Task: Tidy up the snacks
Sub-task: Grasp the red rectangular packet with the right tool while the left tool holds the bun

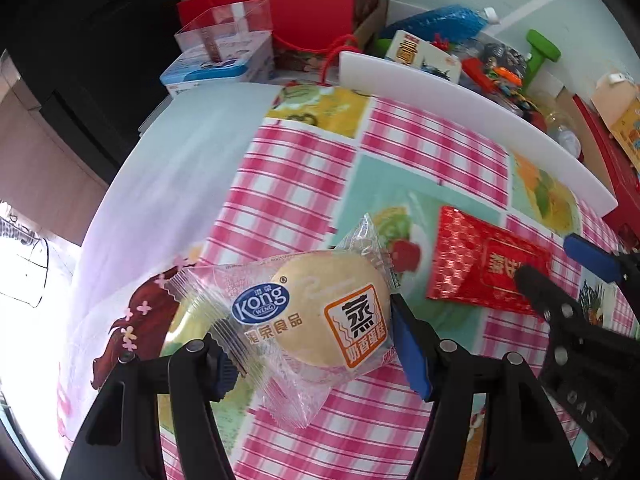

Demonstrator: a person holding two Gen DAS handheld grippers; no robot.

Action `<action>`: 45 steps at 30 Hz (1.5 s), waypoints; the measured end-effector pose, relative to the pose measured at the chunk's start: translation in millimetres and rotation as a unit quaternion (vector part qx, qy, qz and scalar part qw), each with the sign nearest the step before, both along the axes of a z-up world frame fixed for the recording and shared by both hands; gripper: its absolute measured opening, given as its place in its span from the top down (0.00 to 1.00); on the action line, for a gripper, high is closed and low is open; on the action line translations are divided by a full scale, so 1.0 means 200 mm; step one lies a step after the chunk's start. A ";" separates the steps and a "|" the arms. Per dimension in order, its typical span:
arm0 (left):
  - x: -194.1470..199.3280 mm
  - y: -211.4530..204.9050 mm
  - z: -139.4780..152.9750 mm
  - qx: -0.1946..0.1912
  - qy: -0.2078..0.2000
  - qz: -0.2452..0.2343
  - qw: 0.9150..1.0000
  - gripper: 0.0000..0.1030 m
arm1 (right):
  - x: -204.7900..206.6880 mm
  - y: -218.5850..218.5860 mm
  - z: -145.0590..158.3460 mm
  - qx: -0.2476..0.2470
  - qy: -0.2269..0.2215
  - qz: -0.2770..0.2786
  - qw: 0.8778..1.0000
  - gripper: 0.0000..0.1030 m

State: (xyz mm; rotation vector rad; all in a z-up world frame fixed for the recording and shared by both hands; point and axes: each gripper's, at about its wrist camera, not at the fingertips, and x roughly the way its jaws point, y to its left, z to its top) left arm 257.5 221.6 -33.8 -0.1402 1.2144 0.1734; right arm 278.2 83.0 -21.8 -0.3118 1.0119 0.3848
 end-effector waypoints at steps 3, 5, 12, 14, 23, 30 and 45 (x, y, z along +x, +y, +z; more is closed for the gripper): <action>0.00 0.03 0.00 0.001 -0.002 0.001 1.000 0.35 | 0.03 0.06 -0.01 0.015 0.004 -0.001 1.000 0.38; -0.01 0.05 0.00 0.003 -0.003 0.003 1.000 0.35 | 0.05 0.11 -0.02 0.019 0.003 0.001 1.000 0.38; -0.02 0.08 -0.02 0.003 -0.004 0.006 1.000 0.35 | 0.10 0.14 -0.09 0.022 0.014 -0.027 0.999 0.37; -0.03 0.06 -0.02 0.002 -0.004 0.006 1.000 0.35 | 0.10 0.11 -0.10 0.013 0.017 -0.037 0.999 0.36; -0.04 -0.04 -0.03 0.002 0.000 -0.013 1.000 0.35 | 0.07 -0.08 -0.11 0.014 0.027 -0.077 0.997 0.36; -0.06 -0.22 -0.03 -0.006 0.002 -0.046 0.999 0.35 | -0.02 -0.27 -0.11 0.006 0.035 -0.112 0.993 0.35; -0.13 -0.45 -0.02 -0.004 0.006 -0.086 0.996 0.35 | -0.01 -0.61 -0.10 0.102 0.110 -0.112 0.982 0.28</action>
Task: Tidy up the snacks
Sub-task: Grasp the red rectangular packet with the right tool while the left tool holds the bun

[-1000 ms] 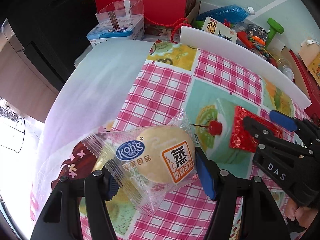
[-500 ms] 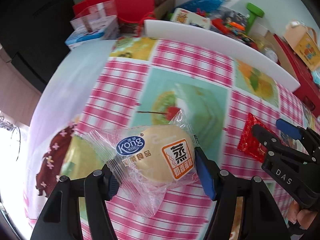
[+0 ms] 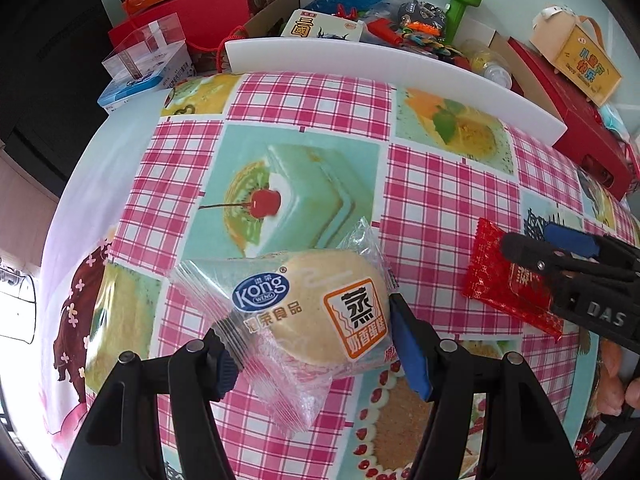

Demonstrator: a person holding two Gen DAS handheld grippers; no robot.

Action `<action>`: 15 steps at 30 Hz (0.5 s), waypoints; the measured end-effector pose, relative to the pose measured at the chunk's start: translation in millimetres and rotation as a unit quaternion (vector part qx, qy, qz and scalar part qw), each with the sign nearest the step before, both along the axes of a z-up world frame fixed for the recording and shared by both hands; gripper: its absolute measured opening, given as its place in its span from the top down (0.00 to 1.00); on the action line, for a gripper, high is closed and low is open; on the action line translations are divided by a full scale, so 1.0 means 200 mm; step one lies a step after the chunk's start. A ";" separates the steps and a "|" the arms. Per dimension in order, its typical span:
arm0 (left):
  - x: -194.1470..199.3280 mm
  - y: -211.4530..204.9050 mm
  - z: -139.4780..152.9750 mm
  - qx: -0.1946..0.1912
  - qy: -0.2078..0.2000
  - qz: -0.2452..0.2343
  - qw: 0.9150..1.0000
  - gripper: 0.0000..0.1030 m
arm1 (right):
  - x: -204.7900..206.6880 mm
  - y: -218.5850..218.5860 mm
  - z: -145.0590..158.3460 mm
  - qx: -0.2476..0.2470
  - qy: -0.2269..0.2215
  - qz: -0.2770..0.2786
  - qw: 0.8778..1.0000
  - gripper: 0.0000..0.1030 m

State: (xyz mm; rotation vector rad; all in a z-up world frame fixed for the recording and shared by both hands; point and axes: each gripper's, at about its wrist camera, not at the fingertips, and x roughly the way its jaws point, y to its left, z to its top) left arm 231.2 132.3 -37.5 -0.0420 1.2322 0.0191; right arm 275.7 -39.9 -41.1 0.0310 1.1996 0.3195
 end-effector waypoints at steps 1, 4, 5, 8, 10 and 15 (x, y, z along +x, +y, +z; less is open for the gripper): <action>-0.01 0.00 0.00 -0.001 0.001 0.001 1.000 0.35 | -0.02 0.00 0.00 0.014 0.010 0.007 1.000 0.28; -0.02 0.00 -0.01 0.000 0.001 -0.001 1.000 0.35 | -0.10 0.01 -0.01 0.018 0.026 0.030 0.999 0.28; -0.04 -0.01 -0.02 0.000 0.001 -0.002 1.000 0.35 | -0.13 0.01 -0.01 0.015 0.028 0.039 0.999 0.28; -0.07 -0.02 -0.03 0.000 0.001 -0.005 1.000 0.35 | -0.22 0.04 -0.03 -0.014 0.022 0.064 0.998 0.28; -0.08 -0.01 -0.03 0.000 0.002 -0.005 1.000 0.35 | -0.27 0.08 -0.06 -0.058 0.008 0.077 0.995 0.28; -0.09 -0.02 -0.01 0.002 0.003 -0.003 1.000 0.35 | -0.35 0.14 -0.09 -0.104 -0.019 0.083 0.991 0.29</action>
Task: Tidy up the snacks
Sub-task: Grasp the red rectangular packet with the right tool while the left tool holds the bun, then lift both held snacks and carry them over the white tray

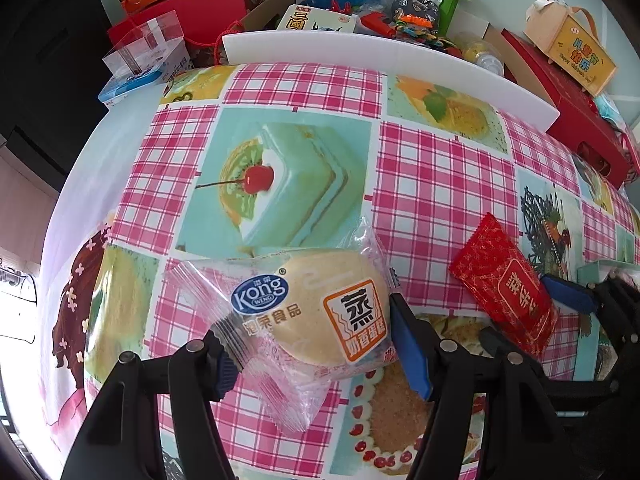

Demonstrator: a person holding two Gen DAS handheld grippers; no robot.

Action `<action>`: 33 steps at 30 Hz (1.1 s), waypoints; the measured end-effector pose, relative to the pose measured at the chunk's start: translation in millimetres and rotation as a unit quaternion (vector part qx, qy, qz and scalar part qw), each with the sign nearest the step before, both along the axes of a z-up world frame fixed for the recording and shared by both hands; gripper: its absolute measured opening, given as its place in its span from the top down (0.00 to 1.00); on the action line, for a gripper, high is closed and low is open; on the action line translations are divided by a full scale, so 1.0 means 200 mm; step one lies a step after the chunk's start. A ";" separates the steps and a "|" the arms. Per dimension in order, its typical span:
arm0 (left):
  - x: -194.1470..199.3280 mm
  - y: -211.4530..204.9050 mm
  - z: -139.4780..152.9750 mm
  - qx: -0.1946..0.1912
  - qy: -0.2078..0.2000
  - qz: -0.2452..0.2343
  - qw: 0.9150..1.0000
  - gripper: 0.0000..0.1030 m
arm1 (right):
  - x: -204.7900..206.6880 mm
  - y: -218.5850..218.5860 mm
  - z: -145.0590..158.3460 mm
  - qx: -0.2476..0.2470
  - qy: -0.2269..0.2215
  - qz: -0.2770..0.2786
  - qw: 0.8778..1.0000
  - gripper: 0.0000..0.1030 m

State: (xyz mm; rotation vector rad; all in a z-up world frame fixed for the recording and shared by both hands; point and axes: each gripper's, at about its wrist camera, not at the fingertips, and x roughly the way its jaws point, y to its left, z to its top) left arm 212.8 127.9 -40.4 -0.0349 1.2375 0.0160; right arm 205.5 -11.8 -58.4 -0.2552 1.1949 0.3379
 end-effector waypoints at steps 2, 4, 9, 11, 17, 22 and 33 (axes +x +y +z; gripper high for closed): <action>-0.01 0.00 0.00 -0.003 0.000 0.006 1.000 0.35 | -0.02 -0.02 0.00 0.003 -0.009 -0.012 1.000 0.42; -0.02 0.01 0.01 -0.007 -0.002 0.014 1.000 0.36 | -0.05 -0.05 0.01 0.012 -0.014 -0.027 0.999 0.49; -0.11 0.00 0.01 -0.030 -0.004 0.035 0.999 0.37 | -0.15 -0.16 0.02 0.017 -0.025 -0.064 0.997 0.52; -0.14 -0.01 0.01 -0.036 -0.004 0.042 0.998 0.38 | -0.21 -0.19 0.04 0.021 -0.031 -0.073 0.997 0.52; -0.30 -0.10 0.07 -0.061 -0.010 0.056 0.997 0.39 | -0.42 -0.26 0.19 0.043 -0.070 -0.095 0.992 0.52; -0.42 -0.23 0.18 -0.070 -0.028 0.053 0.996 0.39 | -0.58 -0.38 0.31 0.055 -0.088 -0.129 0.986 0.52; -0.49 -0.54 0.37 -0.085 -0.056 0.009 0.995 0.39 | -0.80 -0.75 0.50 0.090 -0.128 -0.257 0.954 0.52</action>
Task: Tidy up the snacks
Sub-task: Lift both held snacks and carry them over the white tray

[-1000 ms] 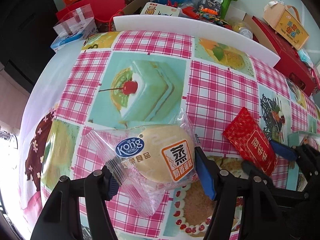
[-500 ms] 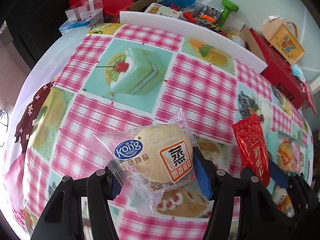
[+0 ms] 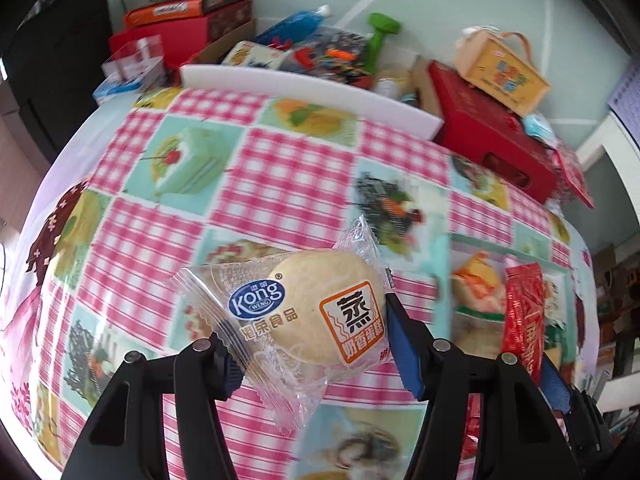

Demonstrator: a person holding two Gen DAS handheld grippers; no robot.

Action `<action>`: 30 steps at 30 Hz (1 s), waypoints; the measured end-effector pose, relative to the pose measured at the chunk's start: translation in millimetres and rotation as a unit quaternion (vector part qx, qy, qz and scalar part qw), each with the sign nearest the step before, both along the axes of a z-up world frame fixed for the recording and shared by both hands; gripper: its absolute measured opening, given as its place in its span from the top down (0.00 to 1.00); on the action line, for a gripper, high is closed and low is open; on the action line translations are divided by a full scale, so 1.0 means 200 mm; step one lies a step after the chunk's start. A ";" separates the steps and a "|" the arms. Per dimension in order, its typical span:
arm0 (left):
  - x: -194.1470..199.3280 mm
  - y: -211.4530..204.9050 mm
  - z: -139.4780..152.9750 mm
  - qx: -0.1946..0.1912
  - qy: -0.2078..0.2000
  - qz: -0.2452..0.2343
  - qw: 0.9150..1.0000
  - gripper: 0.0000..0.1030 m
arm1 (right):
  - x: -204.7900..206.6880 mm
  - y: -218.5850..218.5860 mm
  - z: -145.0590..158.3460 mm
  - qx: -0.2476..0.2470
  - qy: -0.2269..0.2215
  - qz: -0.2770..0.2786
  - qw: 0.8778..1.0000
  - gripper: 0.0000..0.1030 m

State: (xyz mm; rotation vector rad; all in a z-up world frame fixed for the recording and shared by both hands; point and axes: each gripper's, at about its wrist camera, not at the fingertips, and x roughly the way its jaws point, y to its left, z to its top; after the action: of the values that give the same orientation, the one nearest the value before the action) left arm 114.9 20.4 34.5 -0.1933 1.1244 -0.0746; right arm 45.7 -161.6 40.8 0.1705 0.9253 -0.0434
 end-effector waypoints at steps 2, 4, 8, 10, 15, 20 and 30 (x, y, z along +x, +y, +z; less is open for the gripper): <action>-0.02 -0.08 0.03 -0.004 -0.006 -0.013 1.000 0.39 | -0.04 -0.08 0.03 0.001 -0.010 -0.020 1.000 0.52; -0.03 -0.16 0.04 -0.006 -0.011 -0.026 1.000 0.39 | -0.08 -0.17 0.06 -0.004 -0.017 -0.045 0.999 0.52; -0.03 -0.33 0.04 -0.009 -0.013 -0.067 0.998 0.39 | -0.16 -0.38 0.08 -0.017 -0.020 -0.100 0.995 0.52; -0.03 -0.43 0.04 -0.003 -0.014 -0.092 0.996 0.39 | -0.18 -0.48 0.07 -0.016 -0.018 -0.122 0.992 0.52; -0.03 -0.64 0.04 0.005 -0.019 -0.136 0.991 0.39 | -0.21 -0.61 0.03 -0.013 -0.003 -0.154 0.988 0.52; -0.06 -0.79 0.01 0.017 -0.016 -0.174 0.984 0.39 | -0.23 -0.66 0.00 -0.008 0.004 -0.163 0.987 0.52; -0.09 -0.85 -0.04 0.033 -0.009 -0.192 0.981 0.39 | -0.22 -0.65 -0.04 -0.003 0.014 -0.155 0.988 0.52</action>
State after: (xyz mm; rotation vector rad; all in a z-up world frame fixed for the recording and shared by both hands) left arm 97.7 -150.4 27.1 0.0870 1.1335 -0.3812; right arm 2.5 -292.0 32.1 0.3083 0.9203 -0.3361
